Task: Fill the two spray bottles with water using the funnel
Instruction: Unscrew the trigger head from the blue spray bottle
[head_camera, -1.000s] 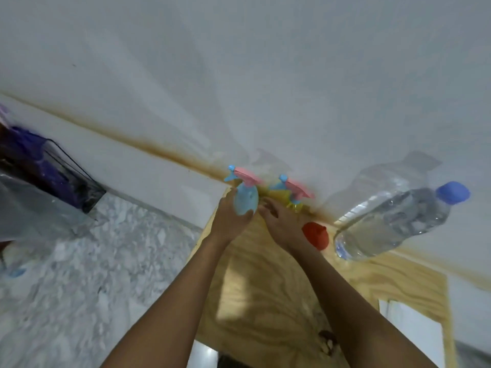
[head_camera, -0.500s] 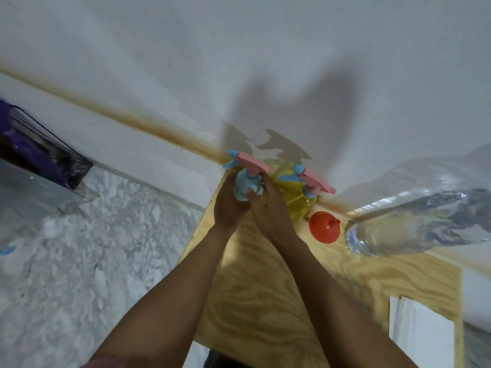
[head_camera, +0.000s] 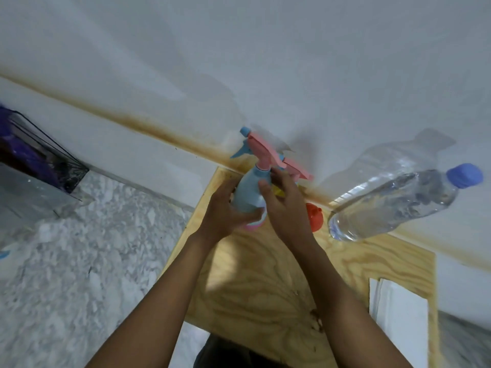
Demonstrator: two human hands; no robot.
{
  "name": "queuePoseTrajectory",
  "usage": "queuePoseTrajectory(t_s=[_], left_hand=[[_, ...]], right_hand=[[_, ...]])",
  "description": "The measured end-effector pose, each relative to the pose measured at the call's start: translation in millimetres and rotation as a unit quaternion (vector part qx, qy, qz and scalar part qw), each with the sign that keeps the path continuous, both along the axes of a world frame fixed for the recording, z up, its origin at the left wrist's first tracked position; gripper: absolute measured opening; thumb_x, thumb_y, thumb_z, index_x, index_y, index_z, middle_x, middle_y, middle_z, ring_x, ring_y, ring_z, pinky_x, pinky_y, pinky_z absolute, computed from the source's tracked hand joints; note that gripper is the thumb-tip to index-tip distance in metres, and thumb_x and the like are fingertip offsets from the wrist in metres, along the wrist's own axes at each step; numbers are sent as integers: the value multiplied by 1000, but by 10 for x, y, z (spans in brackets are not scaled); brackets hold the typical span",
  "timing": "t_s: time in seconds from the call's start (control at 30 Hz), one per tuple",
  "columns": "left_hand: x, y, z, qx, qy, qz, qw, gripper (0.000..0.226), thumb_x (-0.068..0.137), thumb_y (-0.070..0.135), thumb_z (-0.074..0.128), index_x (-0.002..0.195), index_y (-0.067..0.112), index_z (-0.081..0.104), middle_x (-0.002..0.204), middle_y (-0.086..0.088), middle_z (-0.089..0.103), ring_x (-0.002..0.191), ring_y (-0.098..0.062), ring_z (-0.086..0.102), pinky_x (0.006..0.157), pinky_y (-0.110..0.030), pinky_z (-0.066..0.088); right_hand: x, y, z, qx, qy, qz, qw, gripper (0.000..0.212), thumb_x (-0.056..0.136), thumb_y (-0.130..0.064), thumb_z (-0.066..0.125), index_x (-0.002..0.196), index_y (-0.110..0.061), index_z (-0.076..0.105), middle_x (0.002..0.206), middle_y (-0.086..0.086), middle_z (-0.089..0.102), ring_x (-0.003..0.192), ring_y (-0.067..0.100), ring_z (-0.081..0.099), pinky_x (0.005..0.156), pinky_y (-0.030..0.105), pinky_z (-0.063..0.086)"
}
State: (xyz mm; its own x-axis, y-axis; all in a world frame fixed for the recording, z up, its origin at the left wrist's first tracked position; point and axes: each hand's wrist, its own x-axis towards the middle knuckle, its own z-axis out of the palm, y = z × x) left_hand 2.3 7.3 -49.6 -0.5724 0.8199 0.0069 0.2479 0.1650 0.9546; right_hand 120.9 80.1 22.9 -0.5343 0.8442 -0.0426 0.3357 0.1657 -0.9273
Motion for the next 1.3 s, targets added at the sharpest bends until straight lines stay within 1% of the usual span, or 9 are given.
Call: queuePoseTrajectory(t_s=[0.1, 0.27, 0.4, 0.47, 0.57, 0.8, 0.97, 1.1, 1.3], left_hand=[[249, -114, 247, 17, -3, -46, 999, 72, 58, 51, 83, 122, 31, 57, 115, 4, 66, 104, -15, 64, 78, -40, 59], [716, -270, 489, 8, -15, -82, 996, 78, 56, 51, 84, 126, 31, 57, 118, 7, 63, 107, -11, 63, 78, -39, 59], [1061, -317, 657, 33, -47, -92, 994, 73, 60, 39, 86, 127, 30, 59, 116, 8, 68, 104, -8, 65, 71, -20, 54], [1175, -350, 726, 39, -60, -95, 993, 64, 63, 31, 87, 122, 35, 61, 111, 9, 71, 100, -7, 67, 71, -21, 54], [1272, -397, 813, 35, -74, -126, 989, 62, 66, 29, 88, 123, 32, 63, 111, 6, 73, 102, -16, 69, 82, -39, 58], [1427, -358, 1025, 3, -52, -199, 979, 63, 63, 37, 87, 121, 27, 67, 112, 5, 73, 107, -20, 67, 90, -47, 55], [1573, -269, 1143, -1, -52, -224, 973, 61, 62, 38, 87, 119, 28, 67, 111, 6, 73, 108, -21, 66, 90, -38, 54], [1713, -231, 1187, 14, -45, -212, 976, 47, 71, 20, 89, 113, 26, 68, 101, 12, 74, 92, -5, 67, 71, -18, 50], [1821, -213, 1256, 22, -51, -227, 972, 47, 72, 9, 86, 112, 26, 69, 96, 16, 74, 88, 0, 67, 68, -13, 49]], right_hand=[[262, -81, 197, 9, 39, -30, 999, 30, 93, -35, 63, 117, -18, 64, 109, -8, 70, 104, 7, 66, 93, 42, 55], [690, -232, 430, 30, 91, -75, 993, 26, 86, -32, 74, 103, -13, 70, 90, -8, 74, 87, 5, 70, 79, 28, 58], [990, -267, 544, 34, 103, -75, 991, 16, 82, -29, 78, 95, -22, 72, 79, -19, 71, 76, -7, 67, 69, 12, 50], [1120, -267, 578, 26, 112, -68, 991, 16, 81, -29, 79, 94, -22, 74, 80, -15, 73, 75, -4, 67, 72, 17, 52], [1301, -252, 639, 13, 130, -48, 990, 8, 82, -26, 79, 89, -26, 75, 77, -13, 74, 73, 0, 68, 72, 22, 54], [1630, -231, 801, 5, 155, -6, 988, 6, 88, -17, 72, 92, -15, 76, 76, -12, 74, 73, -5, 63, 69, 14, 50], [1839, -146, 913, -27, 166, -5, 986, 9, 91, -20, 69, 97, -25, 72, 90, -12, 76, 89, 2, 70, 85, 23, 55], [1860, -174, 916, 4, 170, -49, 984, 10, 85, -28, 75, 94, -26, 71, 84, -12, 75, 83, 1, 69, 76, 21, 53], [1950, -168, 931, 25, 155, -63, 986, 8, 84, -32, 76, 89, -26, 73, 83, -10, 76, 82, 5, 71, 78, 30, 56]])
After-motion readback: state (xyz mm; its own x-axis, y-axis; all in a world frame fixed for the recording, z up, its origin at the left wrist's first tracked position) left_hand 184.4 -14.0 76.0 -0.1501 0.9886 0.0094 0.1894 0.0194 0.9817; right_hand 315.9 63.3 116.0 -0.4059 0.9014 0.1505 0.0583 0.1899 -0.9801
